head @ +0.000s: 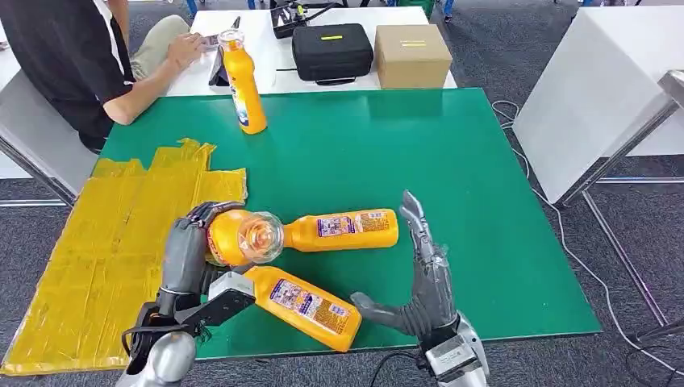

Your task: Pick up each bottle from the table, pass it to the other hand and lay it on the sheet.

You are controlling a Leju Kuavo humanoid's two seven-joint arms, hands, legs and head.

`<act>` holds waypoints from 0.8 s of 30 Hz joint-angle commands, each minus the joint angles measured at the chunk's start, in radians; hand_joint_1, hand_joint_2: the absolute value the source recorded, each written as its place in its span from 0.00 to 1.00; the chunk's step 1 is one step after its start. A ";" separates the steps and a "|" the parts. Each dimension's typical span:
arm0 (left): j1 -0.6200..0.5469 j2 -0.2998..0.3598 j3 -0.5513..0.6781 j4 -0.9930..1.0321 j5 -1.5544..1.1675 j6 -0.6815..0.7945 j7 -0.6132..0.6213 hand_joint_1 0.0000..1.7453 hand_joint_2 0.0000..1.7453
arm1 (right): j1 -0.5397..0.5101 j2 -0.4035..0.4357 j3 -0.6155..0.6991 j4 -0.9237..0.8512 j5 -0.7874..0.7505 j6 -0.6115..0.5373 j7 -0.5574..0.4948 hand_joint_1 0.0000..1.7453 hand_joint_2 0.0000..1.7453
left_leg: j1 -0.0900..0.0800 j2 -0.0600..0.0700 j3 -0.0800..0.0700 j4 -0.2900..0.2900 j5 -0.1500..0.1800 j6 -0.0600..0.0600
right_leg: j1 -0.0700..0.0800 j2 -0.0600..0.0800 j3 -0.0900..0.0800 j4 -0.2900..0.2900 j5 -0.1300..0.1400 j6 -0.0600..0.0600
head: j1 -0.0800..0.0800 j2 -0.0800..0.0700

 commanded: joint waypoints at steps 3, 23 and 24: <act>-0.056 0.032 0.027 0.082 -0.167 0.050 0.084 1.00 1.00 | 0.002 0.014 -0.071 -0.010 -0.045 0.071 -0.011 0.00 1.00 | 0.001 0.000 0.001 0.000 0.000 -0.002 | 0.000 -0.001 0.002 -0.001 0.000 -0.001 | 0.000 0.000; -0.327 -0.013 0.120 0.593 -0.704 0.029 0.401 1.00 1.00 | -0.055 0.051 -0.034 0.092 -0.016 0.169 0.012 0.00 1.00 | 0.001 0.000 0.002 -0.001 0.000 -0.002 | 0.001 0.000 0.003 -0.001 0.000 -0.001 | 0.000 0.000; -0.327 -0.013 0.120 0.593 -0.704 0.029 0.401 1.00 1.00 | -0.055 0.051 -0.034 0.092 -0.016 0.169 0.012 0.00 1.00 | 0.000 0.000 0.001 0.000 0.000 -0.001 | 0.000 0.000 0.002 -0.001 0.000 0.000 | 0.000 0.000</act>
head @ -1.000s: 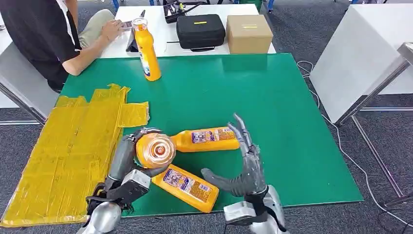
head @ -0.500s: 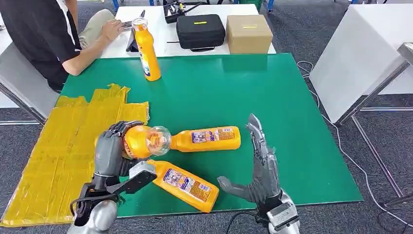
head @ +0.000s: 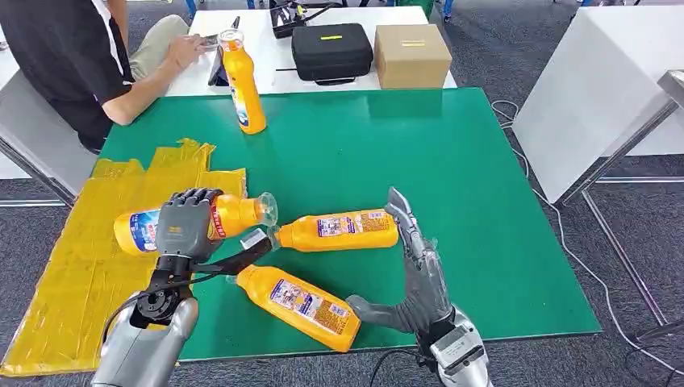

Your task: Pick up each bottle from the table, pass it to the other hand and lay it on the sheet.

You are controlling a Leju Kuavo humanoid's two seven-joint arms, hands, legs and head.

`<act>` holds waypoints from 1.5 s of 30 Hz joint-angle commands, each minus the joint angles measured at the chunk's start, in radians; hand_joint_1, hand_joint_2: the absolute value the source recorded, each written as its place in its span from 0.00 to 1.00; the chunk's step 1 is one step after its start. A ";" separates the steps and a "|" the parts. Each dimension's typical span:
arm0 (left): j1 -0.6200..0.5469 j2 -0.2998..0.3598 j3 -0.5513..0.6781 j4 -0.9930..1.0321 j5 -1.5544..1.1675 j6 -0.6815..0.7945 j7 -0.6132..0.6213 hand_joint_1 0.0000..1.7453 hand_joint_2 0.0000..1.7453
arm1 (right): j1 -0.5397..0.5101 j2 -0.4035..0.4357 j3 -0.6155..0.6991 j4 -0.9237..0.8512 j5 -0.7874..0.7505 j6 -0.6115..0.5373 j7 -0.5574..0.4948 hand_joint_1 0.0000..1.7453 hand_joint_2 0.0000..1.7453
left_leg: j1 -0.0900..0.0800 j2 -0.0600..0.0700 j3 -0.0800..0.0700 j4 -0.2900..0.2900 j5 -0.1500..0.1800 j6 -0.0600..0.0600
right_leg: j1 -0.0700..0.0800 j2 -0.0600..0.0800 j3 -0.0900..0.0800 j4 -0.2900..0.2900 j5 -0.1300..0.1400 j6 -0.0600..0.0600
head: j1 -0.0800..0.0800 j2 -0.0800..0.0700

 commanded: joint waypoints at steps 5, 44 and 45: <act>-0.093 -0.015 0.038 0.193 -0.006 0.003 0.005 1.00 1.00 | -0.036 0.004 0.011 0.080 0.002 -0.006 0.004 0.00 1.00 | 0.001 0.001 0.002 -0.001 0.000 -0.003 | 0.001 0.000 0.002 -0.001 0.000 -0.001 | 0.000 0.000; -0.250 0.018 0.279 0.558 -0.025 -0.028 0.104 0.00 1.00 | -0.055 0.006 -0.029 0.145 -0.010 0.017 0.054 0.00 1.00 | 0.001 0.000 0.001 0.000 0.000 -0.003 | 0.001 0.000 0.002 -0.001 0.000 -0.001 | 0.000 0.000; -0.250 0.018 0.279 0.558 -0.025 -0.028 0.104 0.00 1.00 | -0.055 0.006 -0.029 0.145 -0.010 0.017 0.054 0.00 1.00 | 0.001 0.000 0.001 0.000 0.000 -0.002 | 0.001 0.000 0.001 -0.001 0.000 -0.001 | 0.000 0.000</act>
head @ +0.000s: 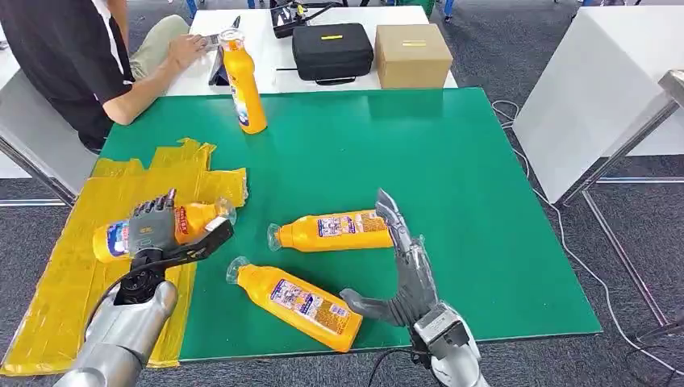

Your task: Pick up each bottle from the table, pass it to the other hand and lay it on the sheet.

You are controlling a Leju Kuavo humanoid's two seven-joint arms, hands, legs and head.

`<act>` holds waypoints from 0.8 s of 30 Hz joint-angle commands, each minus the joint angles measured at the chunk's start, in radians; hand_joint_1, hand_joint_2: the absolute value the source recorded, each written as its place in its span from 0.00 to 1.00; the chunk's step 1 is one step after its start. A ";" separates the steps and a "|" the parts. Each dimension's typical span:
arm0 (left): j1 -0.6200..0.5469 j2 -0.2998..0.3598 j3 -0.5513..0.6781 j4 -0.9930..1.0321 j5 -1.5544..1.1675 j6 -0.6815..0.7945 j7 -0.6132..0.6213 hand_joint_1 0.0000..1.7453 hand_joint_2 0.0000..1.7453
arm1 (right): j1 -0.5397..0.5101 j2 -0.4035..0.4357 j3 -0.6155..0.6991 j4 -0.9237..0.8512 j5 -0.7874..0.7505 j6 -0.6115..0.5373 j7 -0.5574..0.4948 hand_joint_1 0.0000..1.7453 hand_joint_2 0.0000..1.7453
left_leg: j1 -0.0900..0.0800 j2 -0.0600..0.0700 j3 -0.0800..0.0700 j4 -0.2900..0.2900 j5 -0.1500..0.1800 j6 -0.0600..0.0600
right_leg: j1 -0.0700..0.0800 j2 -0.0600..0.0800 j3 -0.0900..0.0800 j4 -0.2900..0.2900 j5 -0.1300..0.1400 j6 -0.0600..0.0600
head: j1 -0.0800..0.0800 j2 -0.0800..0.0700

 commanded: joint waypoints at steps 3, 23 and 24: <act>-0.062 -0.003 0.044 0.105 0.005 -0.006 -0.002 0.00 1.00 | -0.031 -0.007 -0.024 0.065 -0.002 -0.002 0.000 0.00 1.00 | 0.001 0.000 0.001 0.000 0.000 -0.002 | 0.001 0.000 0.002 -0.001 0.000 -0.001 | 0.000 0.000; 0.067 -0.091 0.089 -0.111 0.402 -0.163 -0.370 0.00 1.00 | -0.062 0.017 -0.006 0.115 0.003 -0.004 0.054 0.00 1.00 | 0.001 0.000 0.004 -0.001 -0.001 -0.003 | 0.001 0.000 0.005 -0.003 0.000 -0.001 | 0.000 0.000; 0.079 -0.093 0.079 -0.134 0.406 -0.170 -0.361 0.00 1.00 | -0.061 0.017 -0.005 0.117 0.002 -0.004 0.054 0.00 1.00 | 0.000 0.000 0.003 -0.001 -0.001 -0.002 | 0.000 0.000 0.004 -0.002 0.000 0.000 | 0.000 0.000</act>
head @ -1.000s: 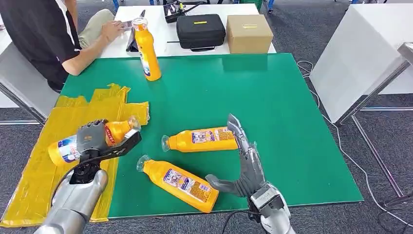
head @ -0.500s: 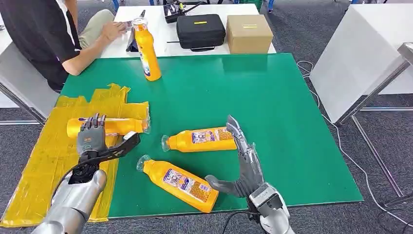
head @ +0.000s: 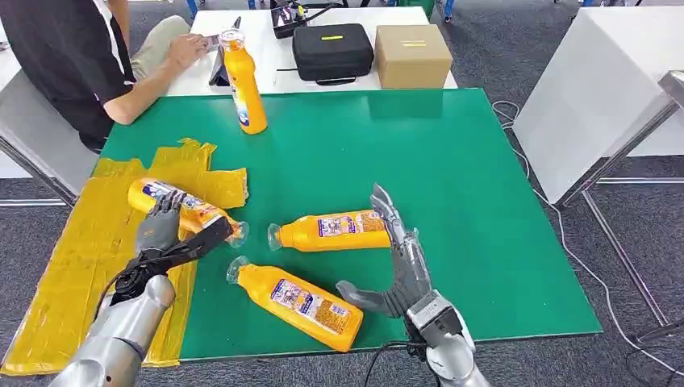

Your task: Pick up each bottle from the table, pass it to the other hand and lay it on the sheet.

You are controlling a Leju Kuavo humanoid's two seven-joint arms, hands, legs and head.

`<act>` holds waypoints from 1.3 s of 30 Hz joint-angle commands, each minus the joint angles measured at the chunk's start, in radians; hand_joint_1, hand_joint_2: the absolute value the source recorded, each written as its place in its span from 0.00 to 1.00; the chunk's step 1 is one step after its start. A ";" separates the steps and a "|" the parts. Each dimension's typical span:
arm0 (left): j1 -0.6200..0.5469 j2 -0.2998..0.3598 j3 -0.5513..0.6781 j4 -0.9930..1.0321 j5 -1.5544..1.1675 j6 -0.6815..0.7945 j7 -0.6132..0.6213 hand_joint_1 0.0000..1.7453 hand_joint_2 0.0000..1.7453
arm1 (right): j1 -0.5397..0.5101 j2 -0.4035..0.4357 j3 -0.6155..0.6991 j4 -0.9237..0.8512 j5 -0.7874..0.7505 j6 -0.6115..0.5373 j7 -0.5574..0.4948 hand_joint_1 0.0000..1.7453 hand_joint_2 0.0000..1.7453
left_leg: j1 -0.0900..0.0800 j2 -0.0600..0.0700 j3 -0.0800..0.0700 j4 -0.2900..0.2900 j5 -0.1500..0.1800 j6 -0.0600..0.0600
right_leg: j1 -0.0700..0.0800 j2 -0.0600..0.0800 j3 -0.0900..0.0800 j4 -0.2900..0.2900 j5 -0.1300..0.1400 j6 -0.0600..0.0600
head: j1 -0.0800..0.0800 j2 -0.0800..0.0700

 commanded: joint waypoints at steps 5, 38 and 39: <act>0.158 -0.075 -0.064 -0.292 0.304 -0.115 -0.203 0.00 1.00 | -0.017 -0.009 0.007 0.079 0.009 -0.010 0.030 0.00 1.00 | 0.000 0.001 0.001 0.000 -0.001 -0.002 | 0.000 0.001 0.001 -0.001 0.000 0.000 | 0.000 0.000; 0.643 -0.024 -0.150 -1.053 1.108 -0.187 -0.451 0.00 1.00 | 0.093 -0.091 0.343 0.079 0.493 -0.449 0.209 0.00 1.00 | 0.001 0.003 0.003 -0.002 -0.002 -0.003 | 0.001 0.003 0.002 -0.002 -0.001 -0.001 | 0.000 0.000; 0.640 -0.025 -0.151 -1.053 1.108 -0.187 -0.451 0.00 1.00 | 0.090 -0.091 0.343 0.079 0.493 -0.449 0.209 0.00 1.00 | 0.001 0.002 0.000 -0.001 -0.001 -0.002 | 0.001 0.001 -0.001 -0.001 -0.001 -0.001 | 0.000 0.000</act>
